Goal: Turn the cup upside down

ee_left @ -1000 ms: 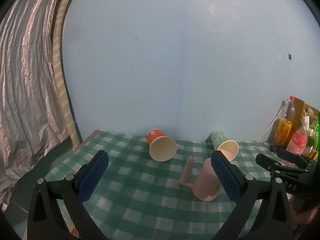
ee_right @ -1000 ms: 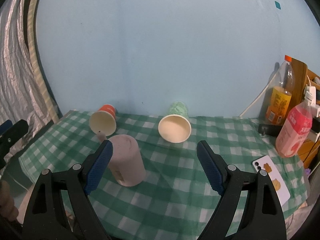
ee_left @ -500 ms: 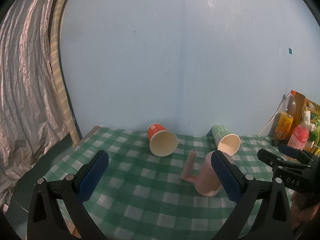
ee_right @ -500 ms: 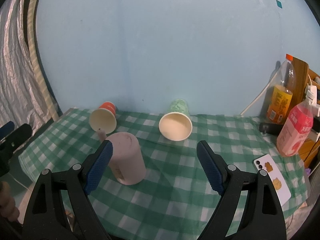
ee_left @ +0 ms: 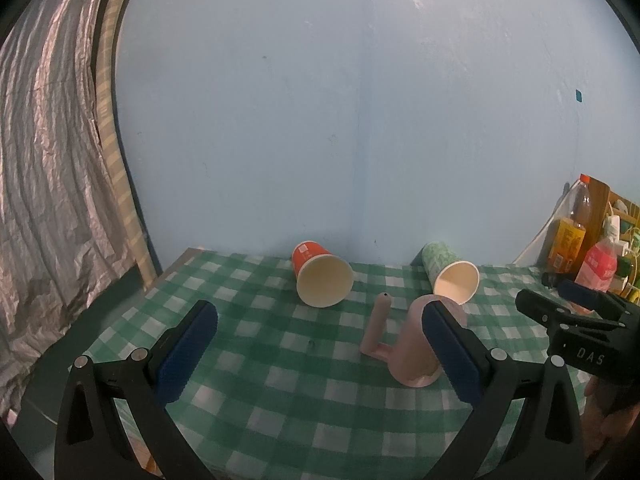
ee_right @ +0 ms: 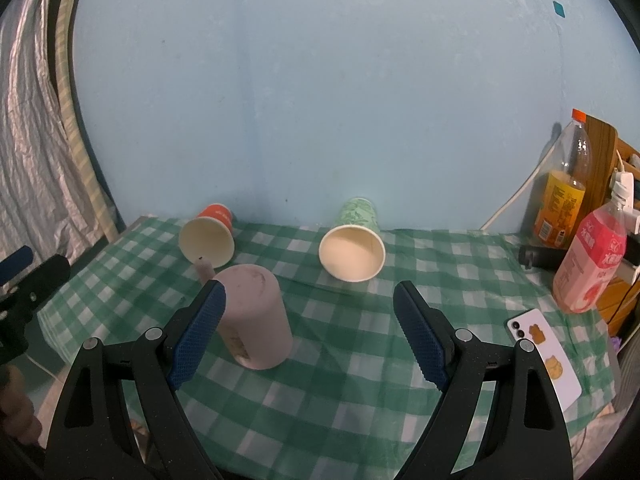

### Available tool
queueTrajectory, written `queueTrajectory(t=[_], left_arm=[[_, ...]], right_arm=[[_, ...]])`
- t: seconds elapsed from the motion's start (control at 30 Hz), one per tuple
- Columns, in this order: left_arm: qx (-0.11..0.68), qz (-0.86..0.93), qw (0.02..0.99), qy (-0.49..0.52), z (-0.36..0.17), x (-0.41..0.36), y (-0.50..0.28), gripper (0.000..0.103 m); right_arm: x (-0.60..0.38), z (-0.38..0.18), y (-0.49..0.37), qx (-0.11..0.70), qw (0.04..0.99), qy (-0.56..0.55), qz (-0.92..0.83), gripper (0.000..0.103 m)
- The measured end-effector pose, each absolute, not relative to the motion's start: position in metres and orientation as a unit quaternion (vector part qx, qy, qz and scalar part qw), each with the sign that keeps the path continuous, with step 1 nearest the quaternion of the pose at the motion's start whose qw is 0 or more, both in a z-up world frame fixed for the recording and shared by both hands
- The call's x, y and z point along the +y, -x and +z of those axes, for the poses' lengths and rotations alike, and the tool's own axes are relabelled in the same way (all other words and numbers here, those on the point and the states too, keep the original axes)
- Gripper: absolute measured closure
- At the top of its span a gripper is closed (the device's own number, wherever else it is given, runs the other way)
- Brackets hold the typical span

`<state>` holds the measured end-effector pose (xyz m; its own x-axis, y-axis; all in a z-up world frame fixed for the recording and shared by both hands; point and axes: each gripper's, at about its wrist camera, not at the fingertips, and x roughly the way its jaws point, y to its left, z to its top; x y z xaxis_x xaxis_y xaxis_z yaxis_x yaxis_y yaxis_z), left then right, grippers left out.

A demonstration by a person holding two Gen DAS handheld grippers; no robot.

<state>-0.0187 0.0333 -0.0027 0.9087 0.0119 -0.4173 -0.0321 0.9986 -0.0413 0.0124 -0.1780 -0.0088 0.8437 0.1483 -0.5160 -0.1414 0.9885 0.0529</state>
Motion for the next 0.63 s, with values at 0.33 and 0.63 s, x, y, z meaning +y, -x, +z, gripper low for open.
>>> queueTrajectory(t=[0.33,0.63], left_arm=[[0.216,0.008,0.976,0.021,-0.0035,0.0320,0.0187,0.000],[0.225,0.007,0.974,0.033,-0.0075,0.0350,0.0173,0.000]], right_arm=[[-0.1774,-0.0089,-0.0119,0.271,0.960,-0.007,0.075,0.018],[-0.1779,-0.0089,-0.0115,0.273,0.959,-0.008,0.074,0.018]])
